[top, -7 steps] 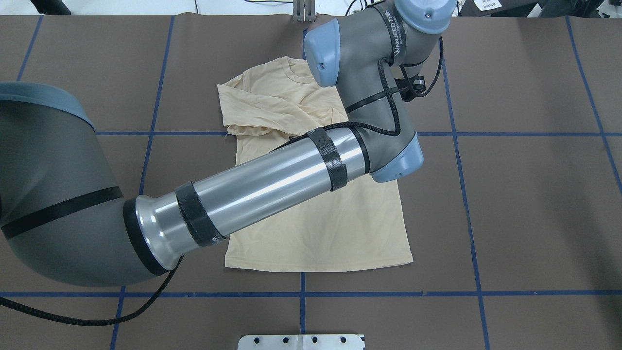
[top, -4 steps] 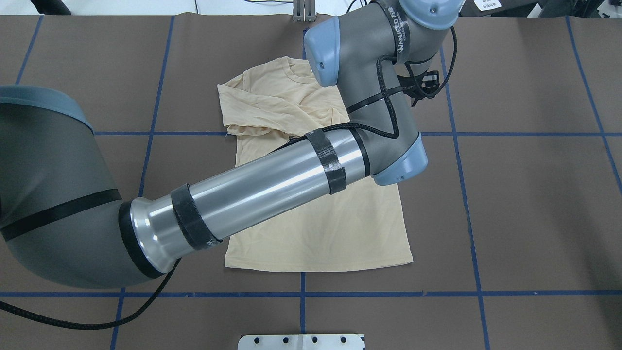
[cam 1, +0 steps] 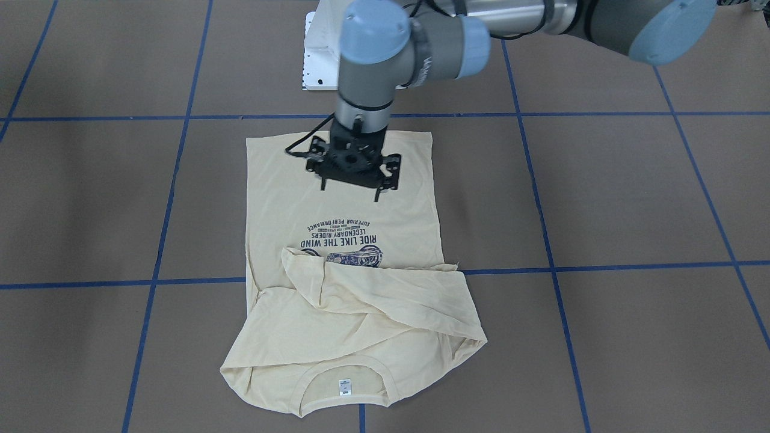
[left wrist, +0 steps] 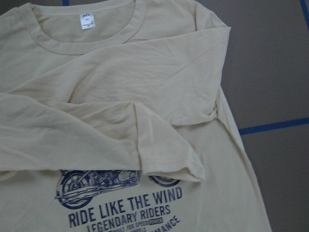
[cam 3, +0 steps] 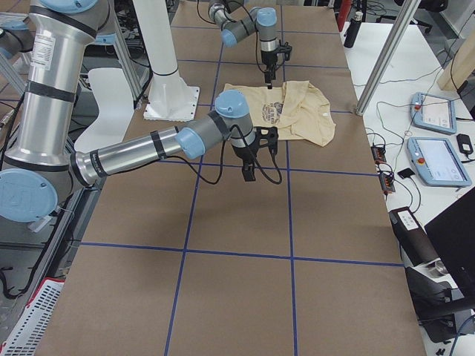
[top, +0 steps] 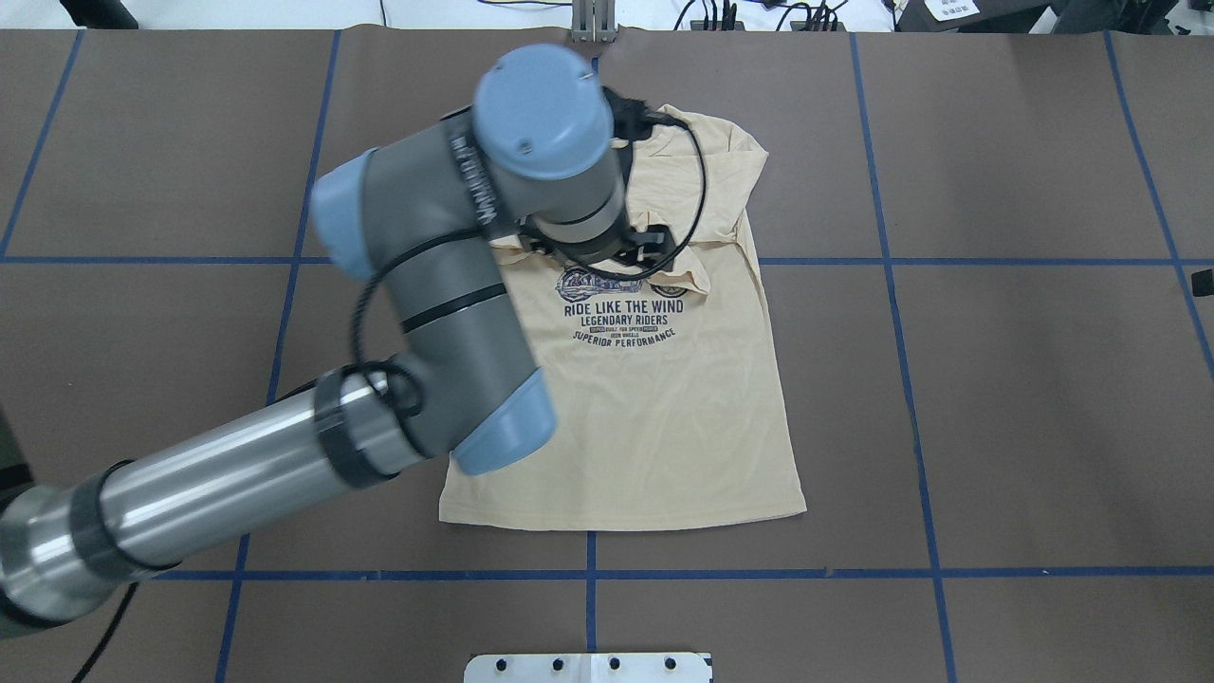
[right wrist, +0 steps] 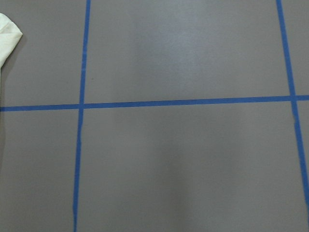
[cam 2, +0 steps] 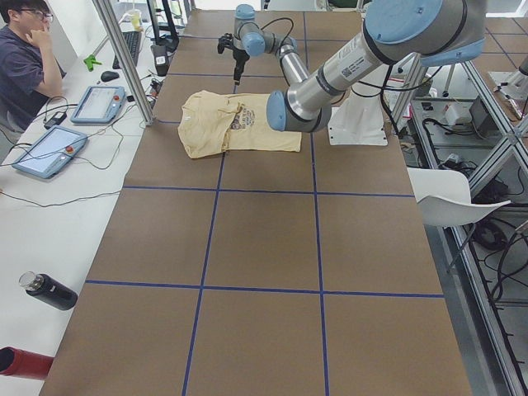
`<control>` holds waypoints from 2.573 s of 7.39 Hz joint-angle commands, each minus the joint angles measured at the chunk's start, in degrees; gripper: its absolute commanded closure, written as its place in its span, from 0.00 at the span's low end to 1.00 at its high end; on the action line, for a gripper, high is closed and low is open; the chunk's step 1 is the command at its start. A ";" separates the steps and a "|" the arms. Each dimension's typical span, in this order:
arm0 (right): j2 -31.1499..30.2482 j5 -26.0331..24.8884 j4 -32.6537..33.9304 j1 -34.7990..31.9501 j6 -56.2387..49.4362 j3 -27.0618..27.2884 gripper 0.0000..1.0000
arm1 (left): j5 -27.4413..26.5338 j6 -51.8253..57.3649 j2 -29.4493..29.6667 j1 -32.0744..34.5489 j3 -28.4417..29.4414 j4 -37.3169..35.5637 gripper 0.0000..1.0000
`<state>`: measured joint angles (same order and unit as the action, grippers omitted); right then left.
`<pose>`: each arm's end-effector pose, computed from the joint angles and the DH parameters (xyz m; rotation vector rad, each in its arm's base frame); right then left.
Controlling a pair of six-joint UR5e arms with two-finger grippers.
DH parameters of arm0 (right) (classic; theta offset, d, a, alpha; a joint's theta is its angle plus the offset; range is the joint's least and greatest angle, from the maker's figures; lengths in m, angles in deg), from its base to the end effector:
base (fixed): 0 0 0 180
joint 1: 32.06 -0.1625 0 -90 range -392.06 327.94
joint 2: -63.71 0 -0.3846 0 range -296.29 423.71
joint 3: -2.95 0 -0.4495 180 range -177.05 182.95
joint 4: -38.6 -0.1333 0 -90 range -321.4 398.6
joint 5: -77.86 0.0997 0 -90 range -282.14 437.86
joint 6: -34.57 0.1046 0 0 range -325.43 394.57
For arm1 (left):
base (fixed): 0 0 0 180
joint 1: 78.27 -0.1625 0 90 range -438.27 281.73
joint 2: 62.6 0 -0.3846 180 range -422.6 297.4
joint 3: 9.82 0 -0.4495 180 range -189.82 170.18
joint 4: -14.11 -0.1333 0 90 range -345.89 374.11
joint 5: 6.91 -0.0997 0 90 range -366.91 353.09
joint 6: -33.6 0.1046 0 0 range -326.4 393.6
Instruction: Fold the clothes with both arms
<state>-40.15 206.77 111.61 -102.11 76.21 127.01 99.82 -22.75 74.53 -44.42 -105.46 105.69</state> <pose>-0.0928 -0.4539 0.3853 0.2002 -0.8804 0.1322 0.5183 -0.4719 0.0436 0.2989 0.9327 0.1353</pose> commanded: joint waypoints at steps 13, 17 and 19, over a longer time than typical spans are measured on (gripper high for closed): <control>4.55 -44.71 -9.03 52.03 43.96 1.71 0.00 | -11.10 -16.51 -29.03 -17.34 -14.58 13.62 0.47; 4.46 -44.80 -9.03 52.12 43.96 1.62 0.00 | -11.10 -23.87 -29.38 -17.77 -14.31 13.62 0.50; 4.46 -45.32 -9.03 52.12 43.96 1.45 0.00 | -11.19 -25.74 -29.38 -19.09 -14.05 13.62 0.50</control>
<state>-35.69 161.85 102.58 -49.99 120.17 128.58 88.70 -47.34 45.17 -62.83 -119.67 119.31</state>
